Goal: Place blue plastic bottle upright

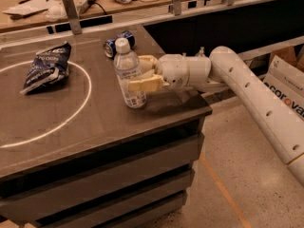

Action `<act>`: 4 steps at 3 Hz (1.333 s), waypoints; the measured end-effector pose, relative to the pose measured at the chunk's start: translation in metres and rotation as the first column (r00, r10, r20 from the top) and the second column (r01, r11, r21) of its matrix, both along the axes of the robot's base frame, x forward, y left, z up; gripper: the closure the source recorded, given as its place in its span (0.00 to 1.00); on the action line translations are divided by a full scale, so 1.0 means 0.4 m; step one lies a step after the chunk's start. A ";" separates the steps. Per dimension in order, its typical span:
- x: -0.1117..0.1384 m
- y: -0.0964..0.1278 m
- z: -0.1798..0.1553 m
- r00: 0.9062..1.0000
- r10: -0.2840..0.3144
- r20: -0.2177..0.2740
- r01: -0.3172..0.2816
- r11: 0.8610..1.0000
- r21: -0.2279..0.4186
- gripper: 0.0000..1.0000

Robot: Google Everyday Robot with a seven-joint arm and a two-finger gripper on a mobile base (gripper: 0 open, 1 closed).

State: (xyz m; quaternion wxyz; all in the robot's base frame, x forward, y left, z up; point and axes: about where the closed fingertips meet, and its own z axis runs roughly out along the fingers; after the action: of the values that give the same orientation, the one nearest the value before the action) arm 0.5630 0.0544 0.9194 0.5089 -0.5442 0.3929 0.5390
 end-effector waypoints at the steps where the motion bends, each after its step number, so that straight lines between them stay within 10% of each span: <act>1: 0.000 0.000 0.003 1.000 0.000 0.000 0.000 1.000 0.000 0.32; 2: -0.018 -0.053 0.003 1.000 -0.025 -0.014 0.025 0.998 -0.049 0.02; 4: -0.044 -0.125 0.009 0.998 -0.058 -0.028 0.054 0.992 -0.114 0.00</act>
Offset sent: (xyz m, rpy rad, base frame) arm -0.0120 -0.0469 -0.0009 -0.0967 0.0313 -0.0594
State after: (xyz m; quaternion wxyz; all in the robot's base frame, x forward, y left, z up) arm 0.5452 0.0044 0.9230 0.4860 -0.5523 0.4458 0.5099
